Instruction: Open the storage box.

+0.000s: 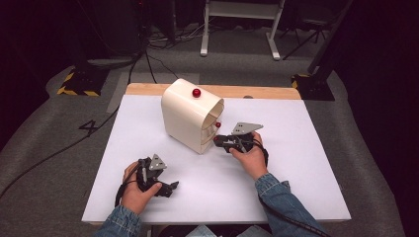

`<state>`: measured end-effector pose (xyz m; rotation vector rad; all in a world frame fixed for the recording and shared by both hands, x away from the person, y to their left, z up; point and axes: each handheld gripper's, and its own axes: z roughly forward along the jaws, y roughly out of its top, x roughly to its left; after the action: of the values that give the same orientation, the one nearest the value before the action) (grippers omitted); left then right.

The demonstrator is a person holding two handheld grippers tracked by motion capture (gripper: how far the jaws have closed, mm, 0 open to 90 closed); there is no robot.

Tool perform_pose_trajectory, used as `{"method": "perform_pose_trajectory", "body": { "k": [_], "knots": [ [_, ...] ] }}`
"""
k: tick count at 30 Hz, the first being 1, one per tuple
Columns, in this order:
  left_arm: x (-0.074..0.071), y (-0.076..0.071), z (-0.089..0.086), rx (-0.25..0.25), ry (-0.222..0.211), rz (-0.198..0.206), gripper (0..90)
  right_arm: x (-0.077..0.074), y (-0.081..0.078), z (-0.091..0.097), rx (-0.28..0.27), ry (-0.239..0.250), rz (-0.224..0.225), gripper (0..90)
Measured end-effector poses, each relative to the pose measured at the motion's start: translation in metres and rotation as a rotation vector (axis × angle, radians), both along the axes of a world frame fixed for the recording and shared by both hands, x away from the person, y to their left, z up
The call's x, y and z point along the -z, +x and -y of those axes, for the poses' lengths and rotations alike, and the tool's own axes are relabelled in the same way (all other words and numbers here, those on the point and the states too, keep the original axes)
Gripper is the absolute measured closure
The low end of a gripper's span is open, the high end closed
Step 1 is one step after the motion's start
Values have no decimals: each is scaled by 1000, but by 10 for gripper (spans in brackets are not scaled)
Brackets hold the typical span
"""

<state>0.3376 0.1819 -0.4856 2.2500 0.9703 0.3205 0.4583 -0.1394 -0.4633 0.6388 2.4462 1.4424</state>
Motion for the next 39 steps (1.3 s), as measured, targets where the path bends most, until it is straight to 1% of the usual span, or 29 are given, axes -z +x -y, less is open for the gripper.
{"method": "perform_pose_trajectory", "body": {
  "k": [2, 8, 11, 17, 21, 22, 27, 31, 33, 39],
  "knots": [
    [0, 0, 0, 0, 1, 0, 2, 0, 1, 0, -4, -2, -2, 738],
    [0, 0, 0, 3, 3, 1, 2, -2, -1, 1, -7, -17, 20, 740],
    [0, 0, 0, 3, 3, 1, 2, -3, -4, 3, -4, -34, 24, 739],
    [0, 0, 0, 3, 2, 0, 2, -10, -11, 15, -5, -33, 24, 739],
    [0, 0, 0, 1, 3, 1, 2, -13, -16, 21, -7, -38, 32, 739],
    [0, 0, 0, 0, 1, 0, 2, -14, -19, 26, -8, -38, 30, 739],
    [0, 0, 0, 0, 1, 0, 2, -17, -24, 35, -2, -25, 27, 739],
    [0, 0, 0, 3, 3, 1, 2, -19, -29, 42, -1, -27, 31, 739],
    [0, 0, 0, 3, 3, 0, 2, -20, -33, 48, -1, -28, 26, 739],
    [0, 0, 0, 1, 3, 2, 2, -19, -38, 57, 2, -29, 22, 739]
  ]
}}
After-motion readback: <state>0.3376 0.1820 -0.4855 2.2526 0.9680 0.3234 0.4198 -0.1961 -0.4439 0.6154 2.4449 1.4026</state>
